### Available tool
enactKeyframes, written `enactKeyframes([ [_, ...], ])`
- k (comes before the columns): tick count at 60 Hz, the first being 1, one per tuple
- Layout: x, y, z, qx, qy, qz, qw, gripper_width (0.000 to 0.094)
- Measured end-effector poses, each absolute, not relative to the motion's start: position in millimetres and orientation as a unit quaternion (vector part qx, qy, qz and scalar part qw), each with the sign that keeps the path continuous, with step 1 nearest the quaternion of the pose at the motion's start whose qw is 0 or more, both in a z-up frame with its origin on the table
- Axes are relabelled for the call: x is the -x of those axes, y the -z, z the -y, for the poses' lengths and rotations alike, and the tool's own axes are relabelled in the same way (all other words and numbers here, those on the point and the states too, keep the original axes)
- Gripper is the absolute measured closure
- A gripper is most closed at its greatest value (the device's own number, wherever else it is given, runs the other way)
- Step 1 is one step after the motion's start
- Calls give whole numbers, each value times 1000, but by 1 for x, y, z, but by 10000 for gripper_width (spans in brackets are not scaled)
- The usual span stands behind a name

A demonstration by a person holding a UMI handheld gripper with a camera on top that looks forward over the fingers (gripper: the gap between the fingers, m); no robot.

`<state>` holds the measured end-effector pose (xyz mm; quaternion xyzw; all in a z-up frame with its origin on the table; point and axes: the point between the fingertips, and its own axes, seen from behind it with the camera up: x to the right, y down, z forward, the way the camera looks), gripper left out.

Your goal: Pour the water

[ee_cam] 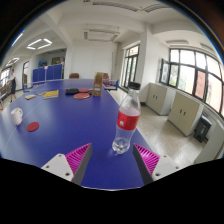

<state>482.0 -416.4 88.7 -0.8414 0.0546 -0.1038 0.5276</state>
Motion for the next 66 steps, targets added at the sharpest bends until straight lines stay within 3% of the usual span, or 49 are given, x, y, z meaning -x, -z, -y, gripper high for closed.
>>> enactKeyframes([
  [13,-546,-86,314,810,87,-71,576,117],
  [16,-544,-91,302,802,86,-62,588,193],
  [21,-553,-90,291,791,91,-62,601,418],
  [34,-549,-97,285,774,107,-63,621,599],
  [42,-545,-102,284,776,130,-61,614,598],
  [48,-543,-131,282,766,167,-58,618,600],
  [56,-527,-198,274,738,259,-27,623,599],
  [66,-449,-326,260,654,435,66,615,597],
])
